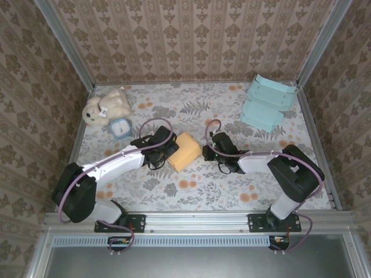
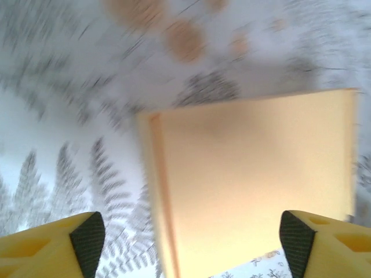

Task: Fold the paper box

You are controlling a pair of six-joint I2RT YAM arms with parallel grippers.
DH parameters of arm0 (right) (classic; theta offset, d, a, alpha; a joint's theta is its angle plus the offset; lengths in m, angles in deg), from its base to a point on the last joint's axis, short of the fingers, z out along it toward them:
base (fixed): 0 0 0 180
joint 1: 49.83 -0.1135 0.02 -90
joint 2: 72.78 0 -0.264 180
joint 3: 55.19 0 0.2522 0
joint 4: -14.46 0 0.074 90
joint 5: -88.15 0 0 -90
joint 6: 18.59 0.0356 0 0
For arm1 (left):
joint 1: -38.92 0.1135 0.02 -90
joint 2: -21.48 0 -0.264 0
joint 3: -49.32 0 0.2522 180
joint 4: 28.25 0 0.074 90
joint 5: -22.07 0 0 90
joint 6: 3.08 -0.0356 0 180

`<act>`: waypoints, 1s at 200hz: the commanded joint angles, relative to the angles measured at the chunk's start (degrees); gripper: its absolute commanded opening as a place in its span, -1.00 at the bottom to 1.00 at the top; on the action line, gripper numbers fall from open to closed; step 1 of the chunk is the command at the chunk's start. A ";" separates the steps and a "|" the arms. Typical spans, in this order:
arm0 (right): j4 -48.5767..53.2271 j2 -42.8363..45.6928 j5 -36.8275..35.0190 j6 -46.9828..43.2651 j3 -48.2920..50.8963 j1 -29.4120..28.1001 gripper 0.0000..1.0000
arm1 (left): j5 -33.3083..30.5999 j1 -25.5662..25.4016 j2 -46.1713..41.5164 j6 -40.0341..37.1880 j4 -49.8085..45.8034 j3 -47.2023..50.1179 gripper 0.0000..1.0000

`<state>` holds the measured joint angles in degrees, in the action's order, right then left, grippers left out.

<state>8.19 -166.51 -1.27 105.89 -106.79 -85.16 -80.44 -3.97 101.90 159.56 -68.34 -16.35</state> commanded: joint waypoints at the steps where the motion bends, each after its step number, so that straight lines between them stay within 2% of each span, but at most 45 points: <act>1: 4.54 2.37 3.77 3.53 -0.34 0.40 -0.81 | -5.07 1.37 -0.13 -26.00 7.96 -3.08 0.75; 11: 4.73 2.24 4.20 4.37 -0.55 0.44 -0.84 | 0.03 3.46 1.60 -35.55 15.22 -2.57 0.78; 17: 4.82 2.03 4.49 4.64 -0.69 0.50 -0.99 | 5.54 5.25 3.01 -39.44 18.90 -2.50 0.78; 21: 4.88 1.90 4.66 4.82 -0.86 0.53 -1.00 | 8.88 6.28 3.98 -41.07 20.57 -2.47 0.78; 36: 4.92 1.23 5.47 5.85 -1.22 0.87 -1.00 | 19.37 10.30 8.30 -43.85 25.65 -3.79 0.77; 60: 3.86 -0.39 7.55 6.83 -1.85 1.05 -1.00 | 28.47 12.64 14.32 -45.88 28.72 -6.69 0.75; 77: 3.77 -1.88 8.14 6.92 -2.70 1.29 -1.00 | 30.75 12.86 16.70 -46.27 31.08 -7.13 0.74; 163: -1.28 -8.39 10.88 8.45 -4.08 3.78 -1.00 | 31.23 12.92 24.35 -42.93 36.06 -6.09 0.67; 200: -1.60 -9.15 10.84 8.67 -4.25 3.79 -1.00 | 32.40 12.19 24.79 -39.86 39.55 -3.88 0.62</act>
<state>7.20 -174.01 8.72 113.70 -109.83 -81.58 -50.08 8.90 126.88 117.29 -32.84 -21.42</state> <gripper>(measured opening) 0.054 0.818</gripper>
